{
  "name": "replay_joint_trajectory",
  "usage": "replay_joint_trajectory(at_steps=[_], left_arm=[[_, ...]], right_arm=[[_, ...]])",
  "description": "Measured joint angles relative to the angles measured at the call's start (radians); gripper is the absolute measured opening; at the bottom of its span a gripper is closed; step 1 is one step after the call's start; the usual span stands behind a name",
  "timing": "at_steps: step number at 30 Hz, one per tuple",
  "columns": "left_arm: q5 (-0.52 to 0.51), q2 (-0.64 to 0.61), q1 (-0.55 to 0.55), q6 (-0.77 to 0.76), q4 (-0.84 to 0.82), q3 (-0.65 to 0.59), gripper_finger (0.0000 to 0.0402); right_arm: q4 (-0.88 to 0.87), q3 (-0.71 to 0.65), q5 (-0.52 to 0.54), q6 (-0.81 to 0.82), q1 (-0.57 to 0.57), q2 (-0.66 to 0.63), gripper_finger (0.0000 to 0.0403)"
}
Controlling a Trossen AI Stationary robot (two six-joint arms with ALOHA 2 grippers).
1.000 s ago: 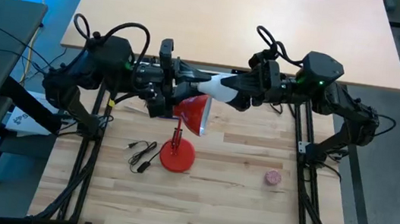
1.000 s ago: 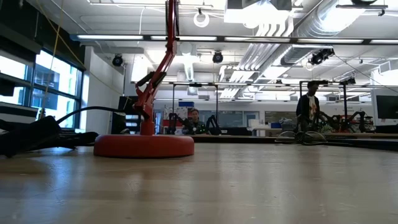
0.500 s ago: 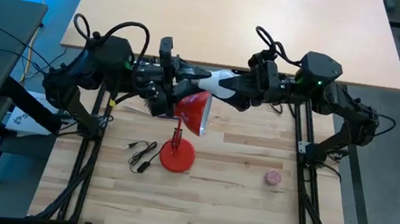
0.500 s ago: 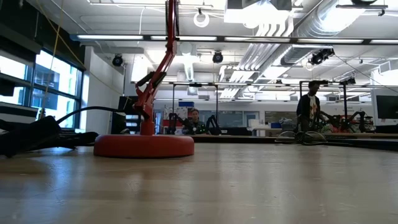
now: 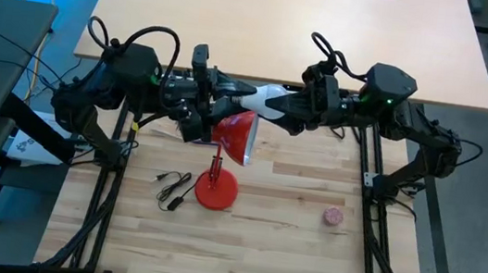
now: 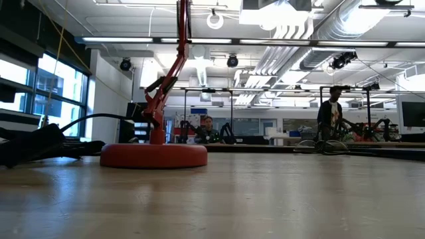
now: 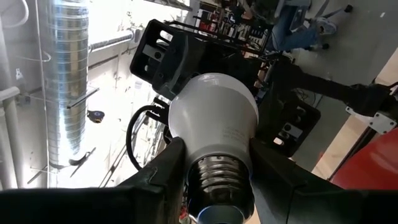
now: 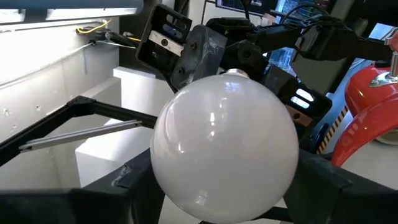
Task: Screw lightbulb
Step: Insert the lightbulb on the lamp
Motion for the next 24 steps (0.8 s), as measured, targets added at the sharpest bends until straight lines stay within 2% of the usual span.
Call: replay_joint_trajectory(at_steps=[5, 8, 14, 19, 24], left_arm=[[-0.011, 0.000, -0.001, 0.007, -0.002, 0.000, 0.0137], [-0.072, 0.000, -0.003, 0.026, -0.002, 0.000, 0.0152], [-0.116, -0.003, -0.013, 0.015, -0.022, 0.000, 0.0179], [-0.208, -0.014, -0.021, 0.013, -0.062, -0.003, 0.0182], [-0.243, -0.070, -0.021, -0.139, -0.100, -0.002, 0.0182]], right_arm=[[0.000, 0.000, 0.000, -0.021, 0.000, 0.000, 0.0250], [0.000, 0.000, -0.017, -0.056, -0.003, 0.000, 0.0249], [0.002, -0.001, -0.122, -0.134, -0.034, 0.000, 0.0248], [0.025, 0.002, -0.202, -0.188, -0.047, -0.007, 0.0248], [0.010, 0.002, -0.240, -0.311, -0.048, -0.015, 0.0248]])
